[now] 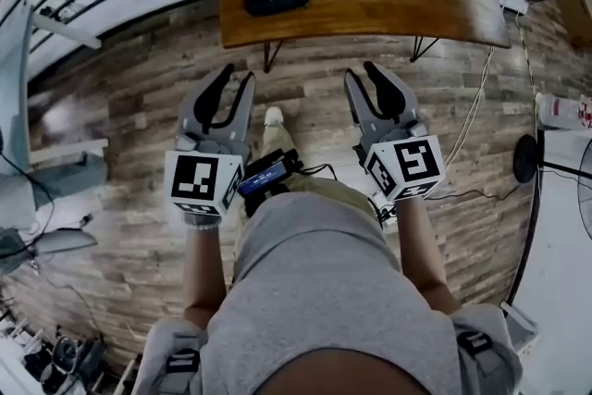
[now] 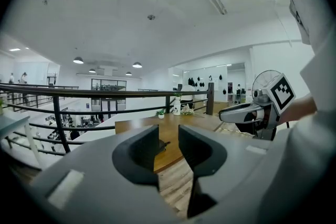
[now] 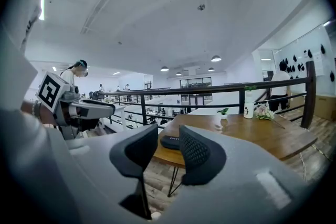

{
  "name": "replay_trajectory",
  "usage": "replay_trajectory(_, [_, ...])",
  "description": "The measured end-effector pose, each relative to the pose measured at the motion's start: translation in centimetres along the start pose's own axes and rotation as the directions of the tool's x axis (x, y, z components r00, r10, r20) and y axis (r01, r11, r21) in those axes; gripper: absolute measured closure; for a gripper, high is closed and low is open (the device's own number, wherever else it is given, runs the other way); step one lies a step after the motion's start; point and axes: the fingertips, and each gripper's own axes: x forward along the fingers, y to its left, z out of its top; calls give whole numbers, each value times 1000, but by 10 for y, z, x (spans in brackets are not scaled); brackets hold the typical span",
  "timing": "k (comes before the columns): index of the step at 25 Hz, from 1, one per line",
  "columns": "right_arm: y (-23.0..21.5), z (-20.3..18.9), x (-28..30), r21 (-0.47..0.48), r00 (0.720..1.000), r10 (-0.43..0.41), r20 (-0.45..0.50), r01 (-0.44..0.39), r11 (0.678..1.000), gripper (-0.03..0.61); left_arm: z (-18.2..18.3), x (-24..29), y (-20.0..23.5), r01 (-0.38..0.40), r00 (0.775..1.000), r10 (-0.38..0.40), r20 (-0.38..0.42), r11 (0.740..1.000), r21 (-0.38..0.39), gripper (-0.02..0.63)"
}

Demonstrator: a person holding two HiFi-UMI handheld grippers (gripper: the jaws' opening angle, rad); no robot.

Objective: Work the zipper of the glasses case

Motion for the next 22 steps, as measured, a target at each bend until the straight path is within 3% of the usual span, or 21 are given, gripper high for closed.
replay_trajectory(22, [-44, 27, 146, 13, 992, -104, -76, 105, 994, 456, 4, 124, 114, 148, 984, -147, -101, 989, 4, 491])
